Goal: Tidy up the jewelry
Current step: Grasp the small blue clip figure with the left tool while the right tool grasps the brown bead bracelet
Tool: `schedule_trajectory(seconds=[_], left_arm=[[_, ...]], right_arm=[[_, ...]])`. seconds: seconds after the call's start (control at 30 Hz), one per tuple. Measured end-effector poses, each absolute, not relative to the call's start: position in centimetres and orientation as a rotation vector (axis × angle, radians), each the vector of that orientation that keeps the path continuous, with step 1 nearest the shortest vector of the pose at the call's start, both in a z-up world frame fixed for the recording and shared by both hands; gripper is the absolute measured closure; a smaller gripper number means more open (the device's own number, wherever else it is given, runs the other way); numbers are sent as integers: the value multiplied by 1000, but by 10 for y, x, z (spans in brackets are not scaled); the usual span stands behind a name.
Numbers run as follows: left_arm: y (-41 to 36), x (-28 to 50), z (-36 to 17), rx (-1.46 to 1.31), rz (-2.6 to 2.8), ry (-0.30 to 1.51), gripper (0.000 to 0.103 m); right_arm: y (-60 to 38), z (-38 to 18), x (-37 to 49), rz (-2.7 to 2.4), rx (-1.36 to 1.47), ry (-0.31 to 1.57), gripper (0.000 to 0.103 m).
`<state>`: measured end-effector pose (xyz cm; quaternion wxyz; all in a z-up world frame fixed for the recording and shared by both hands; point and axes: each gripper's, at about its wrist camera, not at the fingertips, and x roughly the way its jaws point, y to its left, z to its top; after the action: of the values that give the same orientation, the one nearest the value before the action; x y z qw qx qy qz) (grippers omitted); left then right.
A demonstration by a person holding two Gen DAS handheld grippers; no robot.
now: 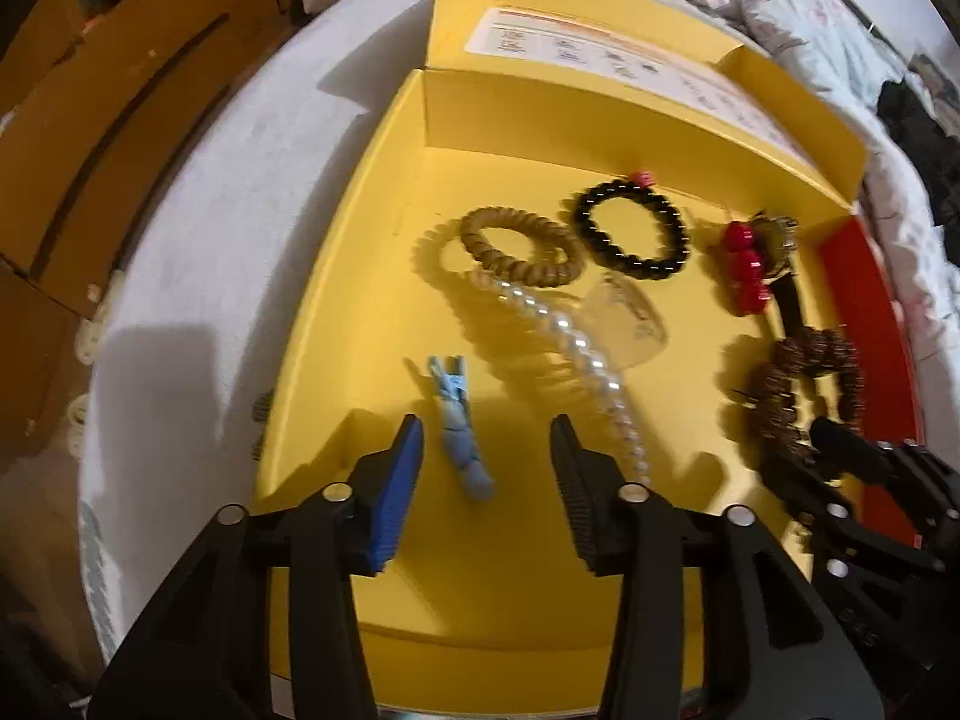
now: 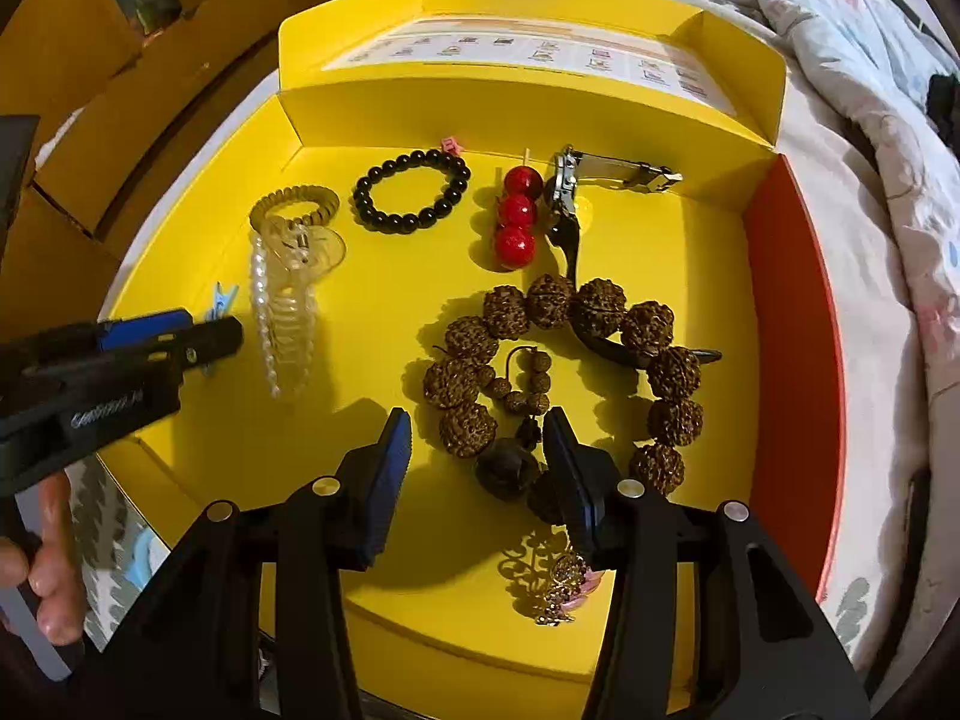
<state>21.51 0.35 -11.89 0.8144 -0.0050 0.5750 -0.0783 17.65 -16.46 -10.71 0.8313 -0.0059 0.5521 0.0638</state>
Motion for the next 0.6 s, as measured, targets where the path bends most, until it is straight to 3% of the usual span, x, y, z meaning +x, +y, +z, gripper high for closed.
schedule_trajectory(seconds=[0.07,0.2,0.6], left_arm=[[3,216,-118,-5,-156,1222,63],[2,219,-127,-15,-149,1265,87],[4,222,-133,9,-153,1246,88]], right_arm=[[-165,-107,175,129,-21,1167,56],[-165,-109,174,98,-48,1166,64],[-160,-117,173,88,-104,1165,66]])
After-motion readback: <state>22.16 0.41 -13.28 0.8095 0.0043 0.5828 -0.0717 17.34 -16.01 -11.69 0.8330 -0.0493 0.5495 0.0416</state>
